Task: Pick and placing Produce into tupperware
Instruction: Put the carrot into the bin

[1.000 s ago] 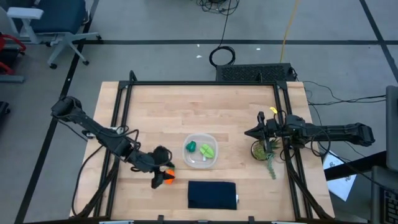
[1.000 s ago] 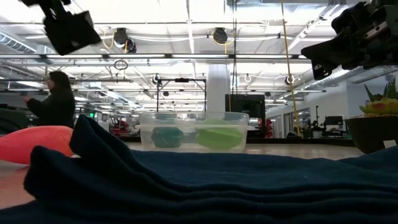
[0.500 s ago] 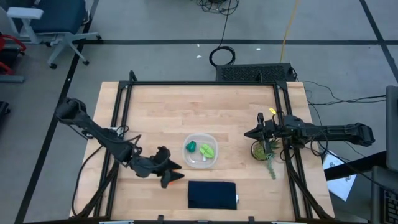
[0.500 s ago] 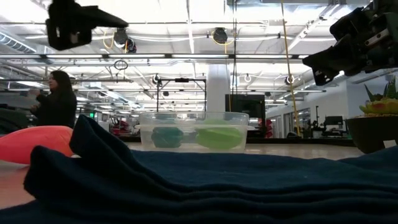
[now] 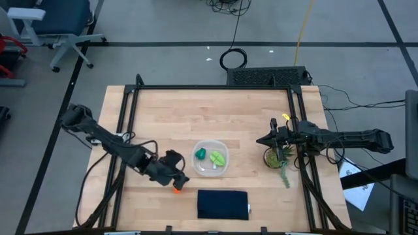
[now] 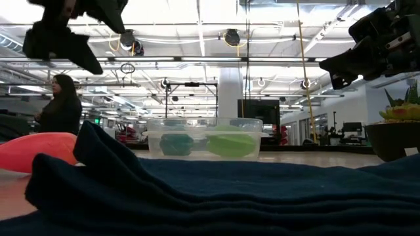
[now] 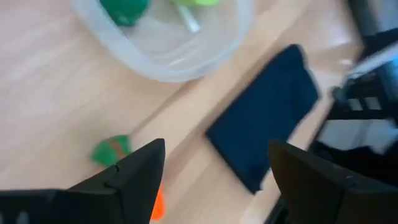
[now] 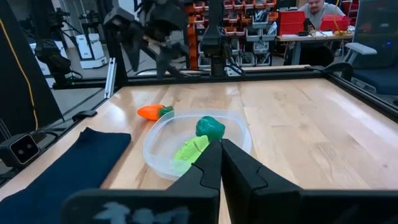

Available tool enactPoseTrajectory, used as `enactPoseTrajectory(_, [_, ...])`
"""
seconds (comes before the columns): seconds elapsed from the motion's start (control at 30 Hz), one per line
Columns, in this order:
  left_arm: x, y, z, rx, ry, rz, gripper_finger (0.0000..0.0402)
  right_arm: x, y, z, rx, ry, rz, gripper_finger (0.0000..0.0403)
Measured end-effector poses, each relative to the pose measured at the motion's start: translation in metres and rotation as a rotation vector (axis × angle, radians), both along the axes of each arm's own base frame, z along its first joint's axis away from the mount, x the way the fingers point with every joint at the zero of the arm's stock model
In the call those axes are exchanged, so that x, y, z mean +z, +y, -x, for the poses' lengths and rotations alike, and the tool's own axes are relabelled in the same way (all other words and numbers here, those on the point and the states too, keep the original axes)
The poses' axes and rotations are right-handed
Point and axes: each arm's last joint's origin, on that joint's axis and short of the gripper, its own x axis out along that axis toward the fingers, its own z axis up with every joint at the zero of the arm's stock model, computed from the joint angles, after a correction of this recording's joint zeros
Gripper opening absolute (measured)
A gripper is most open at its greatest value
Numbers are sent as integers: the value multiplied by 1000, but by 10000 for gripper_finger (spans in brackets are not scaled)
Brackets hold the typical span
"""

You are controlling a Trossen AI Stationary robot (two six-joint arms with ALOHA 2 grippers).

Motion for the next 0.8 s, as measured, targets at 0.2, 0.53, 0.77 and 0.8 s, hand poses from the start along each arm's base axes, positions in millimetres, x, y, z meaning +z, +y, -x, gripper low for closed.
enactPoseTrajectory(0.2, [37,-3,-15,23,145,-41,287,0,0,0,0,4,0,0])
enactPoseTrajectory(0.53, [17,-25,-50,36,470,-8,287,-1,0,0,0,11,-1,0])
enactPoseTrajectory(0.77, [-13,-34,-61,42,596,32,287,-3,0,0,0,29,-4,0])
enactPoseTrajectory(0.8, [-14,-34,-61,47,599,33,287,-3,0,0,0,31,-5,0])
